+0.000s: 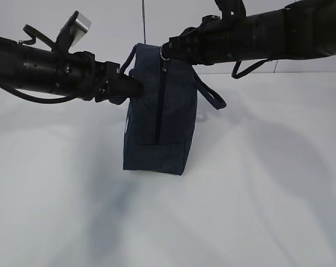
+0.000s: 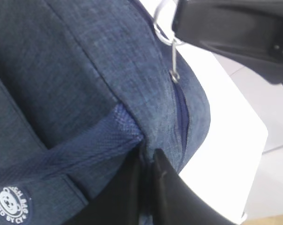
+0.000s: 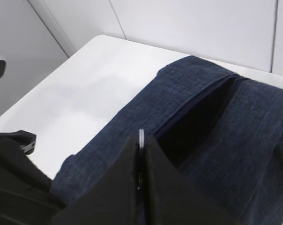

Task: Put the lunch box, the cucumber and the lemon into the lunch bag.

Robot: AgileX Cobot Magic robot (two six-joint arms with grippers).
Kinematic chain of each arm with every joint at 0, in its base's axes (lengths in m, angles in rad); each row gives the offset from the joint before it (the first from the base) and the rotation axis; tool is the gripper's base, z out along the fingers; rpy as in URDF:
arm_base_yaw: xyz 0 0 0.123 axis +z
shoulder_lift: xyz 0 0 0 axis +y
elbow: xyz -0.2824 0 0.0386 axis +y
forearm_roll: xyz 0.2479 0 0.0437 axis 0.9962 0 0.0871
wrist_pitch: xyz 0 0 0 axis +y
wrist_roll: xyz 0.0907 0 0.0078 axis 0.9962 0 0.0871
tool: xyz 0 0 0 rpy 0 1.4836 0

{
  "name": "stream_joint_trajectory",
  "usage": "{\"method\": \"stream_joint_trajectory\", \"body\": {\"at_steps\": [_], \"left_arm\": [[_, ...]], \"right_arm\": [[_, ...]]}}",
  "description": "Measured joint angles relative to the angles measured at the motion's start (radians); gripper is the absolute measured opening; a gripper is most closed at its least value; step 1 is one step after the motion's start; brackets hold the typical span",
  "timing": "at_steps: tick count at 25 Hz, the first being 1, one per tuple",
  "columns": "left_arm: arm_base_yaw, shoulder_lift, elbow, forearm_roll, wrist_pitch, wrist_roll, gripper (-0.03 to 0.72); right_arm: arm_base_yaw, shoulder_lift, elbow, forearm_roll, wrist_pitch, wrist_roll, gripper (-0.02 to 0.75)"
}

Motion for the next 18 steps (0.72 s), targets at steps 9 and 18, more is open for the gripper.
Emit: {"method": "stream_joint_trajectory", "body": {"at_steps": [9,18], "left_arm": [[0.000,0.000,0.000,0.051,0.065,-0.041,-0.006],[0.000,0.000,0.000,0.102,0.130,-0.101,-0.006]], "right_arm": [[0.000,0.000,-0.003,0.002,-0.046,-0.029,0.000],[0.000,0.000,-0.032,0.004,-0.062,-0.049,0.000]]}}
